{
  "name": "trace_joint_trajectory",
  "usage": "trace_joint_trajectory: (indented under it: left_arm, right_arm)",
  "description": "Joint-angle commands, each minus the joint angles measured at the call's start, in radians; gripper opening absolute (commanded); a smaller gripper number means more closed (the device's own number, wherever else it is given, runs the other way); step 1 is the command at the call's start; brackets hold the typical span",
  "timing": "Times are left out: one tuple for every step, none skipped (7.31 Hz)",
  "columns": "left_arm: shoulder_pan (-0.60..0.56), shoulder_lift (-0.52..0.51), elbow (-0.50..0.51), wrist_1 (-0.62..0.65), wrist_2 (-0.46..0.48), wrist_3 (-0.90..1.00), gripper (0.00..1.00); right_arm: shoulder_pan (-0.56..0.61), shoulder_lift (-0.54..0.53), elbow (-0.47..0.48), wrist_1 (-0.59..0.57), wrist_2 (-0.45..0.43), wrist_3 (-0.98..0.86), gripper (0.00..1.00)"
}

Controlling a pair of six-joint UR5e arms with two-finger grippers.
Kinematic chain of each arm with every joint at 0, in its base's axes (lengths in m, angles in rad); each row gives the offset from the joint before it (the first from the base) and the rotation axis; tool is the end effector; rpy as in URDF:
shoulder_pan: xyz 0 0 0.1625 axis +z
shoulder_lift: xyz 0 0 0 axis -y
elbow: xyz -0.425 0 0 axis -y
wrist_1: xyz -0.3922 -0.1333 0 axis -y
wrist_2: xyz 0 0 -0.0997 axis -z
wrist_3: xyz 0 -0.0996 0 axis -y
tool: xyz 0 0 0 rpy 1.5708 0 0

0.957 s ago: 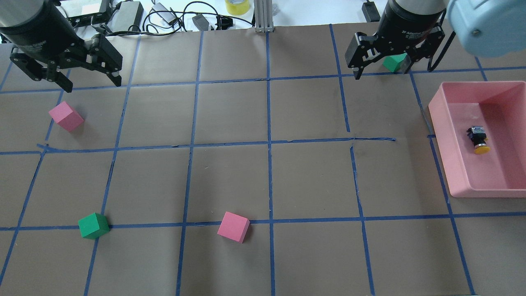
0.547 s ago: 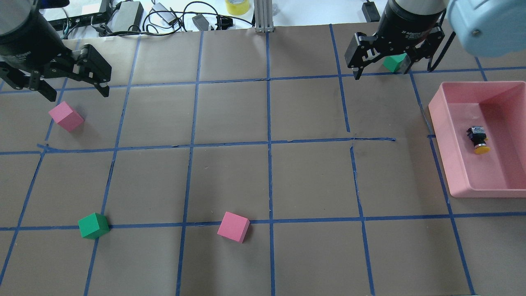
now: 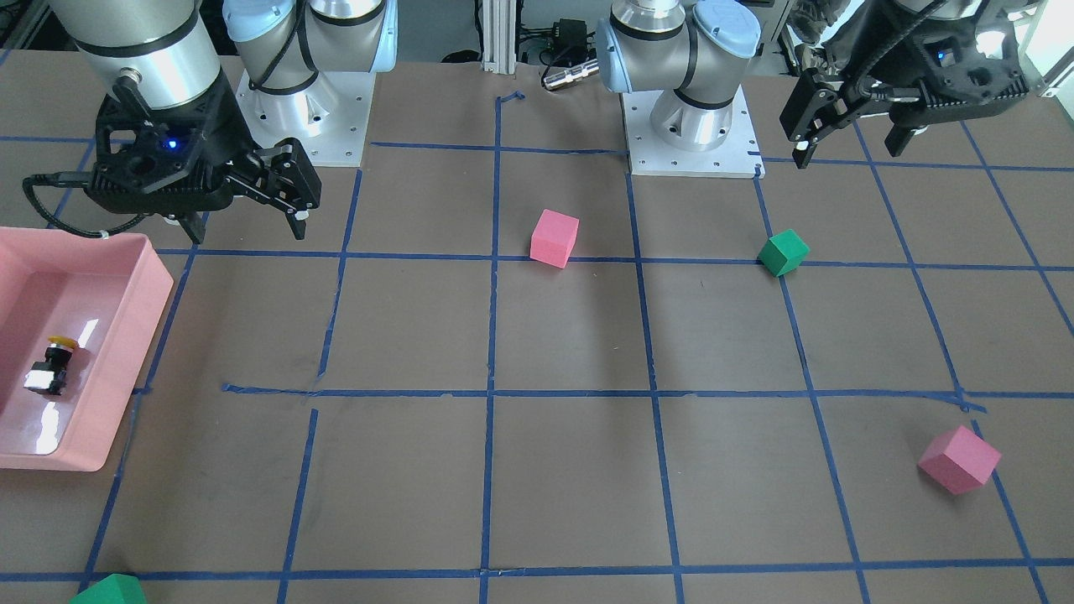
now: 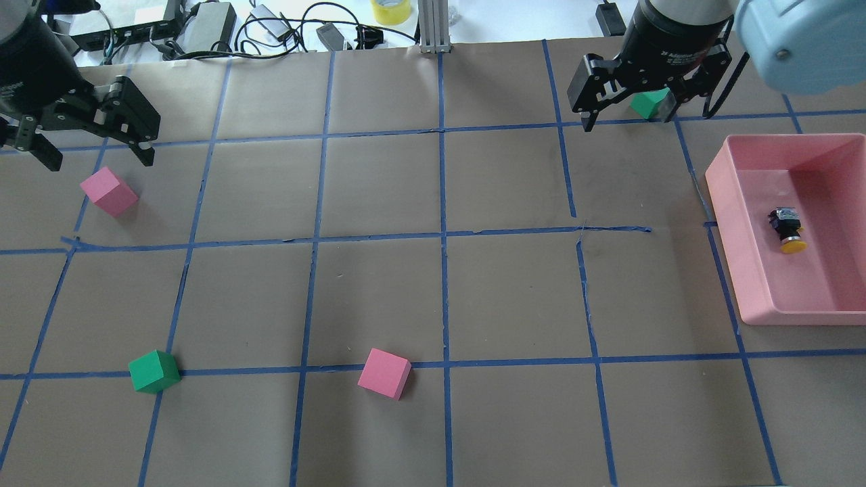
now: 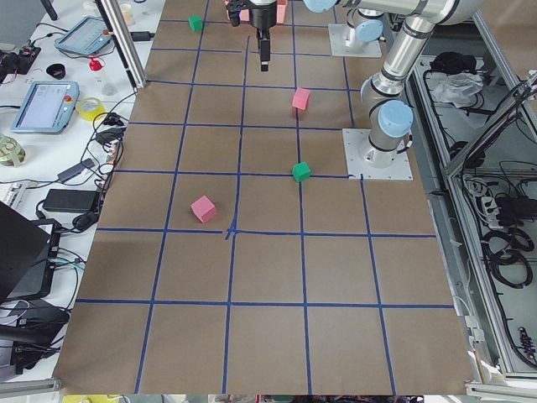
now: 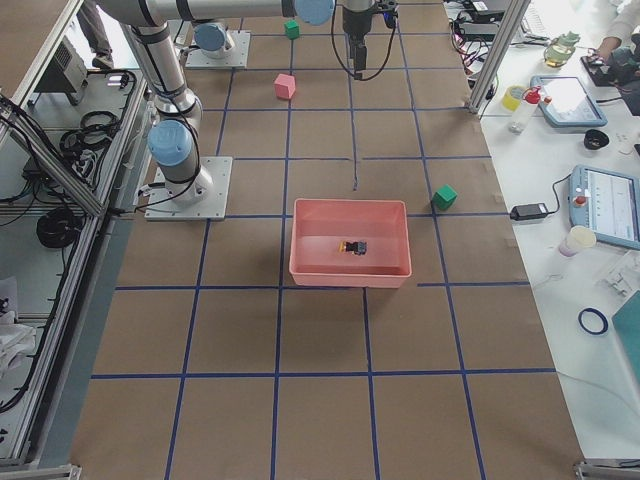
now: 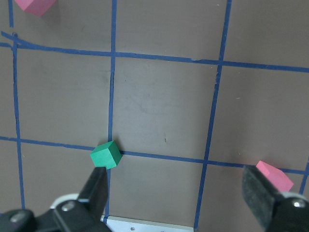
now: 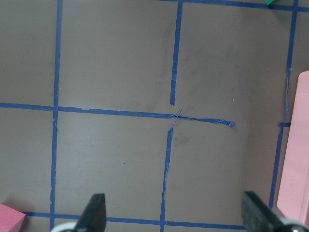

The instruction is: Align button upright

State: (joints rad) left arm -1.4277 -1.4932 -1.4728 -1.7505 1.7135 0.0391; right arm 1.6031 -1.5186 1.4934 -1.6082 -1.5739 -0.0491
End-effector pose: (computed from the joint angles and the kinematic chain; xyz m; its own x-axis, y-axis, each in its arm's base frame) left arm -0.0534 -0.4649 0.5557 -0.9846 -0.1018 -0.1419 -0.1042 0.9945 0.0097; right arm 0.1497 -0.5154 0.5036 -0.9967 -0.0810 0.0062 -0.0813 0.9947 -0.0623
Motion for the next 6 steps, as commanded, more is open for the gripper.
trace_joint_trajectory:
  left_arm:
    - [-0.003, 0.005, 0.009, -0.012, 0.014, -0.012, 1.0]
    - [-0.003, 0.001, 0.009, -0.007, 0.012, -0.012, 1.0]
    - [-0.003, -0.008, 0.012, 0.003, 0.011, 0.005, 1.0]
    - [-0.003, -0.007, 0.019, -0.003, 0.008, -0.004, 1.0]
    - [-0.002, -0.01, 0.013, -0.001, 0.008, 0.004, 1.0]
    - [0.0, -0.021, 0.012, -0.006, 0.008, -0.005, 1.0]
  right_arm:
    - [0.0, 0.0, -0.001, -0.001, 0.0, 0.0, 1.0]
    - [0.0, 0.0, -0.001, 0.001, 0.002, -0.002, 1.0]
    - [0.001, 0.0, 0.001, 0.001, 0.003, 0.0, 1.0]
    - [-0.002, 0.0, 0.001, 0.002, 0.0, -0.002, 1.0]
    - [-0.003, 0.002, 0.001, -0.002, -0.009, 0.0, 1.0]
    - [-0.012, 0.003, -0.001, -0.007, -0.011, 0.002, 1.0]
